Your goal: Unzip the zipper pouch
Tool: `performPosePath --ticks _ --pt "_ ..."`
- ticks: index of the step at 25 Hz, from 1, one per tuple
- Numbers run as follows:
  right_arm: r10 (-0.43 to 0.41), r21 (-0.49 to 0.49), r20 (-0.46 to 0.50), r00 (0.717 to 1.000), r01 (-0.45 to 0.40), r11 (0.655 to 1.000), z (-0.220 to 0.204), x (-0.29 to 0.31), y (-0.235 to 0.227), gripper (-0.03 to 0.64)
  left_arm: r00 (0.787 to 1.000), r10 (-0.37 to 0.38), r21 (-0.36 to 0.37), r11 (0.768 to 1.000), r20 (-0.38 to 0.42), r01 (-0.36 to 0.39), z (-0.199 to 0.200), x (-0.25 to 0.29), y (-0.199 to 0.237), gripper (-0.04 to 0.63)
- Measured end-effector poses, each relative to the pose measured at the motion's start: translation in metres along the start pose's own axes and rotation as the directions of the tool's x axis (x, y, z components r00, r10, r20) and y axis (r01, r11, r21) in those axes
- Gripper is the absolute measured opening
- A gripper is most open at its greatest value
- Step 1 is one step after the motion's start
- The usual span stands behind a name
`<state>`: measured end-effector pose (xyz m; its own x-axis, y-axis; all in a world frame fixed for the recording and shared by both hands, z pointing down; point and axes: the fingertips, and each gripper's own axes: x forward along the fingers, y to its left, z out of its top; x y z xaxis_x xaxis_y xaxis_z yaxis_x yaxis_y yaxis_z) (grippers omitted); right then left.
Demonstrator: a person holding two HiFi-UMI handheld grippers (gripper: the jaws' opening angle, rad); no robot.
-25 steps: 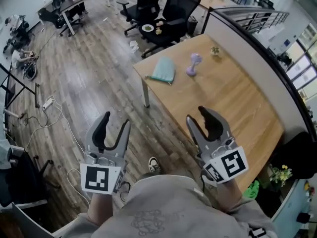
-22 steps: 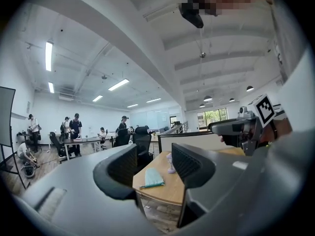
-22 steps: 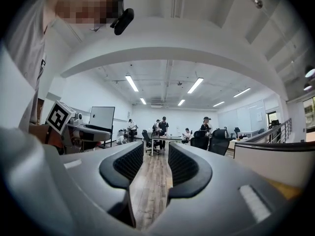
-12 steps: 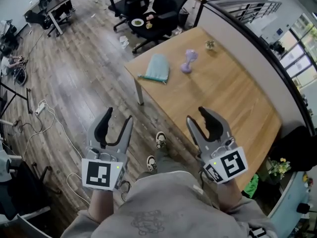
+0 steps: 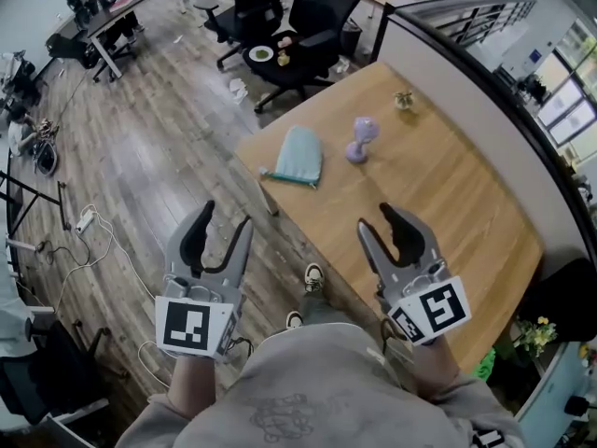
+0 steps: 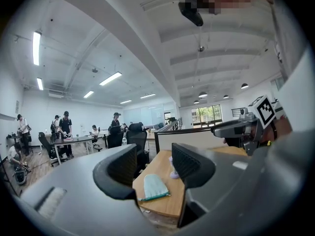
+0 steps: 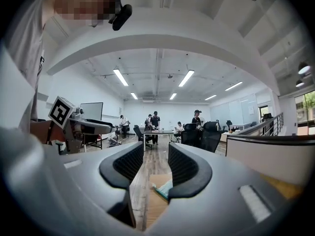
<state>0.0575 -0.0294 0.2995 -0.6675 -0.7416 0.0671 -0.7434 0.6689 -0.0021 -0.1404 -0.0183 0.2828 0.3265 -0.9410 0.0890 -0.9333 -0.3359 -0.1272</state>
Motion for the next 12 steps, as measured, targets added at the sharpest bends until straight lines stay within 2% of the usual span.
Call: performPosePath --ticks 7,12 --pt "0.025 -0.003 0.005 1.000 -0.025 1.000 0.003 0.066 -0.066 0.167 1.000 -0.004 0.018 1.000 -0.029 0.005 0.004 0.085 0.013 0.219" --pt "0.029 0.012 -0.003 1.000 -0.029 1.000 -0.002 0.089 -0.101 0.167 0.998 -0.010 0.025 1.000 -0.054 0.011 0.005 0.126 0.015 0.219"
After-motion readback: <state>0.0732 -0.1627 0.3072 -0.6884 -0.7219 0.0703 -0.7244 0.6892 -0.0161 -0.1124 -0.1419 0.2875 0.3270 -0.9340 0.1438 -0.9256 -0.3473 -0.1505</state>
